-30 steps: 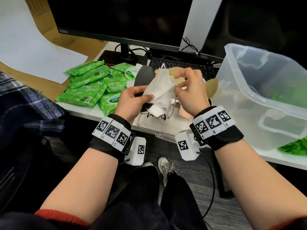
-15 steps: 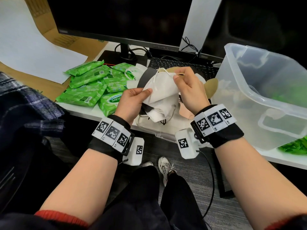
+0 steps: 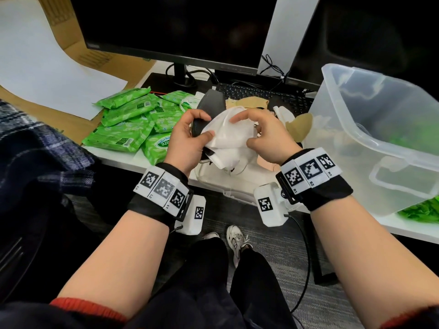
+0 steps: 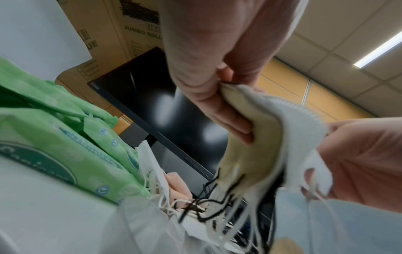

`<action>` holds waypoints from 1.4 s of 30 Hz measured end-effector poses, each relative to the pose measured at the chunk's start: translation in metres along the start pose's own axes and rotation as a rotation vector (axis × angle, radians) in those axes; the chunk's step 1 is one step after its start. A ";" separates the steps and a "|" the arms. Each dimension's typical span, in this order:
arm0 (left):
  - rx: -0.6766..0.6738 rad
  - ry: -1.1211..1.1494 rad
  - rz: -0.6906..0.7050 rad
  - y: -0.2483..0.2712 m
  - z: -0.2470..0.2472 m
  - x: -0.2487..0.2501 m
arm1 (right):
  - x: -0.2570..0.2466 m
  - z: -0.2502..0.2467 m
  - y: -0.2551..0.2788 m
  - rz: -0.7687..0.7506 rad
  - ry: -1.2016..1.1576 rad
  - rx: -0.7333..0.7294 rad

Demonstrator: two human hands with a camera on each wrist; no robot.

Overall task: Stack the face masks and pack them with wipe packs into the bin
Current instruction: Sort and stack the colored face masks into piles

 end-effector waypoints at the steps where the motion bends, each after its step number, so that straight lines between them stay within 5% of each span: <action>1: 0.002 -0.027 -0.010 0.001 0.000 0.000 | 0.000 0.000 0.000 0.020 0.022 -0.029; 5: 0.083 -0.029 -0.065 -0.001 -0.007 0.000 | 0.006 0.001 0.001 0.083 0.052 -0.028; 10: 0.188 0.039 -0.098 -0.008 -0.018 -0.001 | 0.010 -0.008 0.005 0.123 0.003 0.144; 16: 0.134 0.018 -0.082 -0.008 -0.015 0.000 | 0.007 -0.021 0.004 0.170 -0.228 0.464; 23: -0.063 0.021 -0.057 0.003 -0.001 0.006 | 0.009 -0.003 -0.004 0.195 -0.267 0.129; 30: -0.057 0.033 -0.110 0.000 0.000 -0.001 | 0.009 -0.008 0.002 0.194 -0.331 0.234; 37: 0.089 0.096 -0.234 -0.008 -0.011 -0.005 | 0.012 -0.040 0.003 0.153 -0.286 0.686; 39: 0.035 0.077 -0.278 -0.010 -0.010 -0.006 | -0.001 -0.036 0.003 0.027 -0.269 0.590; 42: -0.038 0.069 -0.282 -0.007 -0.003 -0.004 | -0.021 -0.009 0.005 -0.108 -0.138 0.118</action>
Point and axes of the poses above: each hand's wrist, its own y-axis away from the middle knuckle, its own z-axis out of the palm, x = y × z, the point moved 3 cm from there along -y, towards the middle knuckle, and after that the axes turned 11 degrees about -z, right-handed, at the moved point
